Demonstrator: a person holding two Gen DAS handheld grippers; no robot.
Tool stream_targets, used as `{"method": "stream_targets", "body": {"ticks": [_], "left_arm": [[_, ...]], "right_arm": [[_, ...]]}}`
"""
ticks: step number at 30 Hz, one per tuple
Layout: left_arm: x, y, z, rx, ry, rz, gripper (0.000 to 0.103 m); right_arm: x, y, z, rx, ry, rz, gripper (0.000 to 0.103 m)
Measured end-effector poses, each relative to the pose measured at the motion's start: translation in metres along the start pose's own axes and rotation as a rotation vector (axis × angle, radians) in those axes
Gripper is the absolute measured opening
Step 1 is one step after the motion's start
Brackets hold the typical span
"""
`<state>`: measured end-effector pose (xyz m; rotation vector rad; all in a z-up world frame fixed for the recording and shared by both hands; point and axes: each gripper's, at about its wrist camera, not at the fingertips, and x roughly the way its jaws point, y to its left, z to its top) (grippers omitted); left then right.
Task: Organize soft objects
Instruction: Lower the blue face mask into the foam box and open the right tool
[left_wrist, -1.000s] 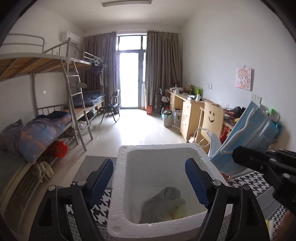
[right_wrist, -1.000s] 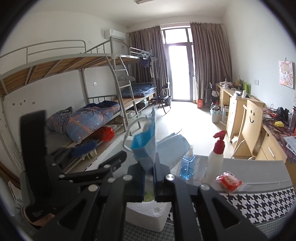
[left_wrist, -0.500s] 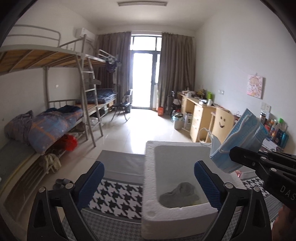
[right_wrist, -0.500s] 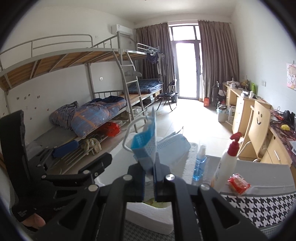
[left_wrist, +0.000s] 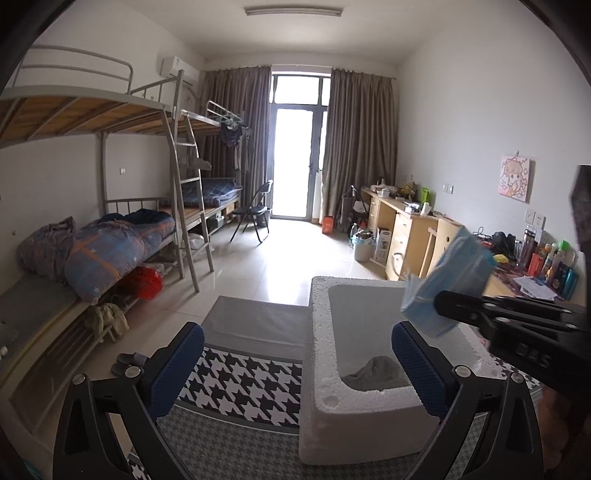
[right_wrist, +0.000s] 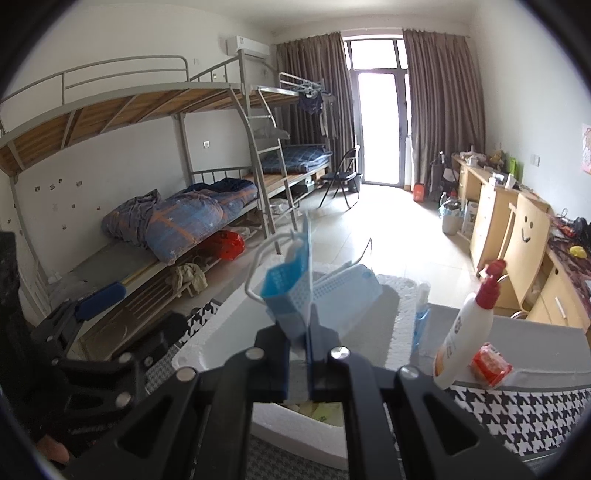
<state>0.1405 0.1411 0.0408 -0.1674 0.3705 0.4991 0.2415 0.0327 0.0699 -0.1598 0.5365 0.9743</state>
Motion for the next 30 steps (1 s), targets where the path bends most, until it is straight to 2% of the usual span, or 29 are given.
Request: {"method": "stream_targets", "body": {"ticks": [10,12,14,15,16,30], "left_arm": [[-0.006,0.003,-0.005,0.001,-0.006,0.003,0.102],[-0.006,0.005,-0.005,-0.004,-0.002,0.003,0.102],[-0.008,0.007,-0.005,-0.01,-0.006,0.0,0.102],[-0.009,0.009,-0.005,-0.01,-0.008,0.001,0.102],[-0.009,0.01,-0.005,-0.012,-0.01,0.002,0.102],[-0.013,0.005,-0.005,-0.006,-0.005,-0.009,0.102]], "right_arm": [[0.026,-0.001,-0.006,0.014,0.085,0.028,0.01],[0.028,-0.001,-0.008,0.022,0.107,0.019,0.019],[0.03,-0.004,-0.01,0.049,0.115,0.024,0.037],[0.03,-0.005,-0.01,0.058,0.117,0.021,0.055],[0.031,-0.006,-0.01,0.061,0.117,0.019,0.066],[0.009,-0.005,-0.007,0.053,0.068,0.009,0.067]]}}
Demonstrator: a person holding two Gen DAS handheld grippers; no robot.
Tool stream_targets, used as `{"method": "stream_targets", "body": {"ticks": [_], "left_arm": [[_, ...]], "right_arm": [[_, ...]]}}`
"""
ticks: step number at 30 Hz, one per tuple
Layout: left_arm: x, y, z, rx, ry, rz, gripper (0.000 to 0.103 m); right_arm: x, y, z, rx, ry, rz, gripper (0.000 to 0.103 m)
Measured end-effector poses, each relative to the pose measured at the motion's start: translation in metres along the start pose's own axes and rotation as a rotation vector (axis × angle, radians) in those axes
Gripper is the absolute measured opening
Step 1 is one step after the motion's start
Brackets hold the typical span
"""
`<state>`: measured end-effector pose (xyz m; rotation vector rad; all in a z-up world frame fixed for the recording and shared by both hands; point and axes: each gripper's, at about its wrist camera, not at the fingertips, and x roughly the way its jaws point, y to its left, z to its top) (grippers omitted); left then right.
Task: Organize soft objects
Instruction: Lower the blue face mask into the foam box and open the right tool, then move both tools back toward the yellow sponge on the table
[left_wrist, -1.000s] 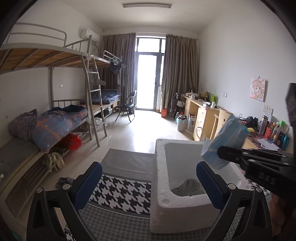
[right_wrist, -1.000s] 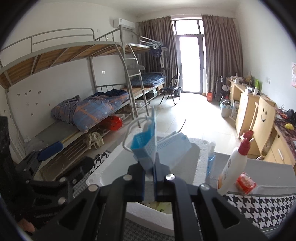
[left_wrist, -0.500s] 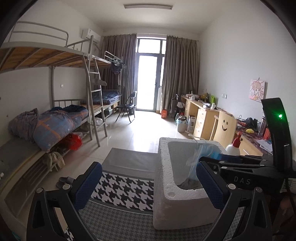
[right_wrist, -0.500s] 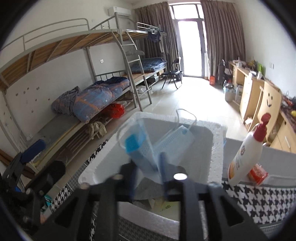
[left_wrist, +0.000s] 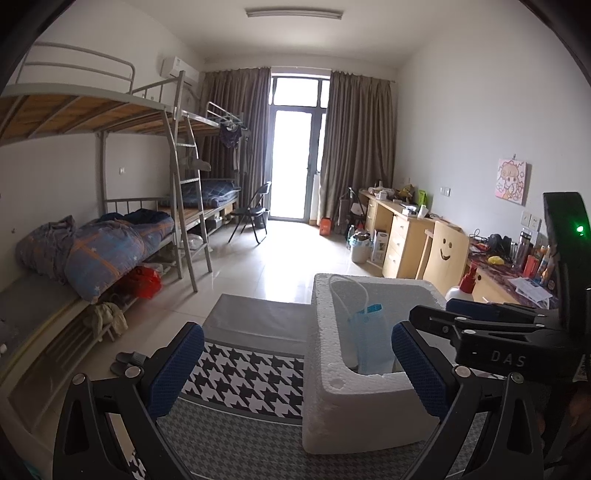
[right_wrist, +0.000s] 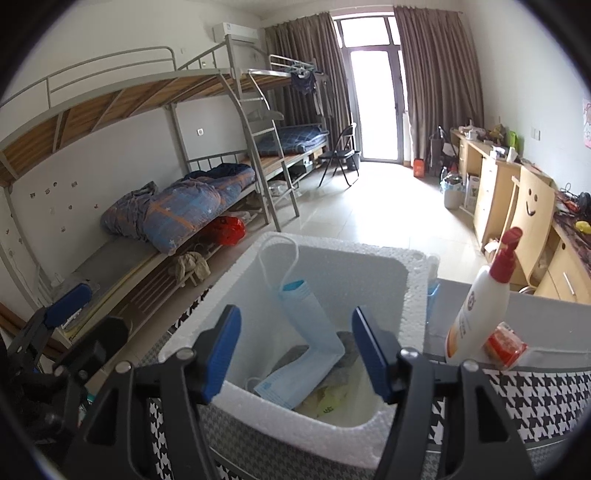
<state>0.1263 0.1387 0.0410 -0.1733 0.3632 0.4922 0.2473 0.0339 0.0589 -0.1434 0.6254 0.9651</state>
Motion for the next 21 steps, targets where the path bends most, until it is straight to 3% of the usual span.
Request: {"method": "stream_targets", "body": {"ticks": [6,16,21], "left_arm": [[-0.006,-0.006,0.002,0.011,-0.007,-0.014,0.102],[-0.021,-0.017,0.003,0.037,-0.018,-0.029,0.102],[-0.028,-0.025,0.002,0.053,-0.025,-0.041,0.102]], "right_arm": [[-0.013,-0.002,-0.001,-0.003,-0.034,-0.019,0.068],[-0.041,-0.009,-0.004,0.02,-0.107,-0.059,0.088],[-0.055,-0.012,-0.009,0.024,-0.141,-0.076,0.091]]}}
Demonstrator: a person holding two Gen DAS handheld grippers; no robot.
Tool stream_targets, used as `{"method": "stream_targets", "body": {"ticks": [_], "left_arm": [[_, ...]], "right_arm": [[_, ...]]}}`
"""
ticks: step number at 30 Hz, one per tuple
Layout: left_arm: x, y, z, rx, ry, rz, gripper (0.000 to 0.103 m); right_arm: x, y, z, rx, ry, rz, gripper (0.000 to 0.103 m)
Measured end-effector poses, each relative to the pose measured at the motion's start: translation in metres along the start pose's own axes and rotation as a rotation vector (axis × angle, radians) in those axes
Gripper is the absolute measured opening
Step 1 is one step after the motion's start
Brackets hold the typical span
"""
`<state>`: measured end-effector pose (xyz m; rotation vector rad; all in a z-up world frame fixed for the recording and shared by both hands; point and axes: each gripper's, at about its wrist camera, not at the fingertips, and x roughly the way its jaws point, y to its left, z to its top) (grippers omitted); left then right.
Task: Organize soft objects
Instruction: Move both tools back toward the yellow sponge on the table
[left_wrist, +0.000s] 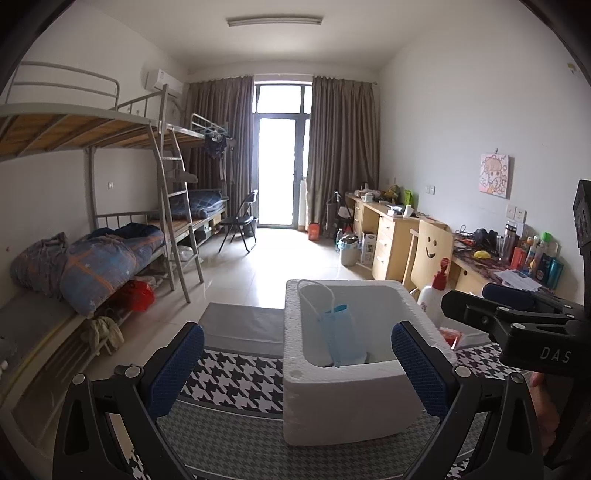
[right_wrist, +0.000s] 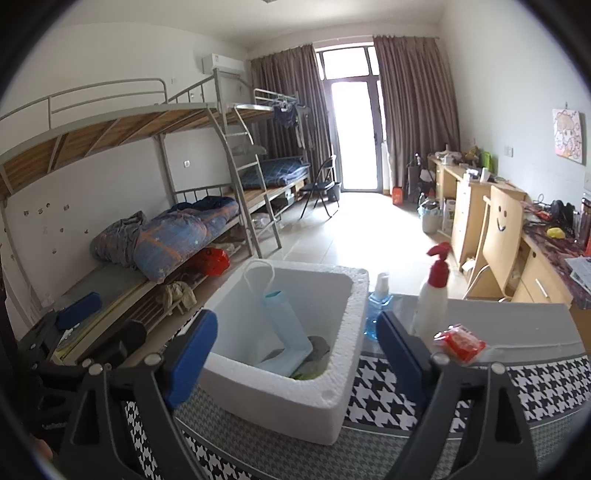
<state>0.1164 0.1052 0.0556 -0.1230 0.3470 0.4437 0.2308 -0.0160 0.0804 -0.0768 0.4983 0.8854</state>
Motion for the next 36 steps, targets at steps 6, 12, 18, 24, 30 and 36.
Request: {"method": "stream_targets", "body": {"ticks": [6,12,18,24,30,36], "left_arm": [[-0.009,-0.011,-0.001,0.019,-0.004,-0.023,0.102],[-0.021,-0.018,-0.002,0.024,-0.015,-0.04,0.102],[-0.032,-0.026,-0.003,0.029,-0.027,-0.059,0.102],[-0.039,-0.035,-0.006,0.041,-0.033,-0.076,0.102],[-0.042,-0.042,-0.012,0.041,-0.018,-0.105,0.102],[-0.048,-0.051,-0.015,0.056,-0.023,-0.127,0.102]], "right_arm": [[-0.013,-0.007,-0.009,0.025,-0.013,0.0,0.091],[-0.027,-0.012,-0.015,0.024,-0.032,-0.011,0.091],[-0.043,-0.016,-0.023,0.034,-0.058,-0.032,0.091],[-0.061,-0.019,-0.03,0.041,-0.084,-0.052,0.091],[-0.076,-0.023,-0.042,0.035,-0.108,-0.095,0.091],[-0.089,-0.026,-0.051,0.038,-0.119,-0.122,0.091]]}}
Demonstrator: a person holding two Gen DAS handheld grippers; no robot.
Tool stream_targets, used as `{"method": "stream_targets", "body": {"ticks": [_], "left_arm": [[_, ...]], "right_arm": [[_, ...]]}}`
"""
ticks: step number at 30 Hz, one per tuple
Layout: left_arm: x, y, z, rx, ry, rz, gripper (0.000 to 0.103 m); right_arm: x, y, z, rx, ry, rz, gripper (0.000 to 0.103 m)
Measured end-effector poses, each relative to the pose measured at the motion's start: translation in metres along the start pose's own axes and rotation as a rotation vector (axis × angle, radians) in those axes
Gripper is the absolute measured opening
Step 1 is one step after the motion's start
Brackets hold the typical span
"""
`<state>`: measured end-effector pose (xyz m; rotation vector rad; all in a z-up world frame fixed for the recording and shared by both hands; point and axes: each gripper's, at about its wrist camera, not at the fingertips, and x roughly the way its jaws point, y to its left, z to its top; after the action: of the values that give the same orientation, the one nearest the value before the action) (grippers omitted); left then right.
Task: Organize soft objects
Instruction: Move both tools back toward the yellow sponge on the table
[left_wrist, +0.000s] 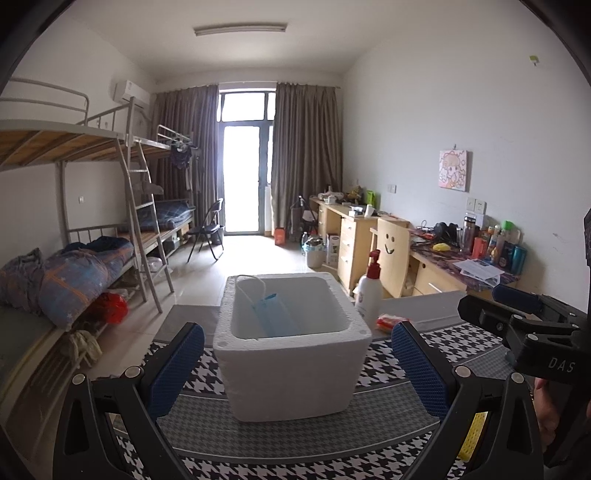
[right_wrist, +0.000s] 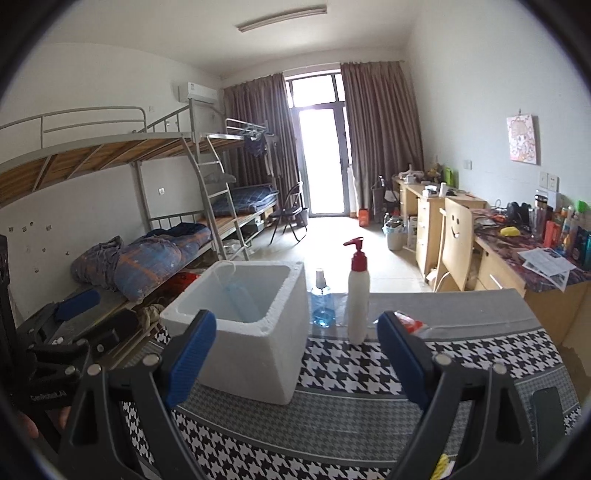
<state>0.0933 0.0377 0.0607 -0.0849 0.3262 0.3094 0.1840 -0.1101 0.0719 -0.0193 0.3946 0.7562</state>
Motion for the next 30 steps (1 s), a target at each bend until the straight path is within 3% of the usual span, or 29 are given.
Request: {"method": "stream_targets", "body": {"ticks": [13,30], "left_arm": [[-0.011,-0.015,-0.014,0.002,0.004,-0.069,0.102],[-0.02,-0.023,-0.04,-0.02,-0.022,-0.107,0.102]], "right_arm": [[-0.025,-0.011,-0.018,0.003,-0.019,-0.04,0.091],[-0.048,-0.014,-0.042,0.016,-0.051,-0.066,0.092]]}}
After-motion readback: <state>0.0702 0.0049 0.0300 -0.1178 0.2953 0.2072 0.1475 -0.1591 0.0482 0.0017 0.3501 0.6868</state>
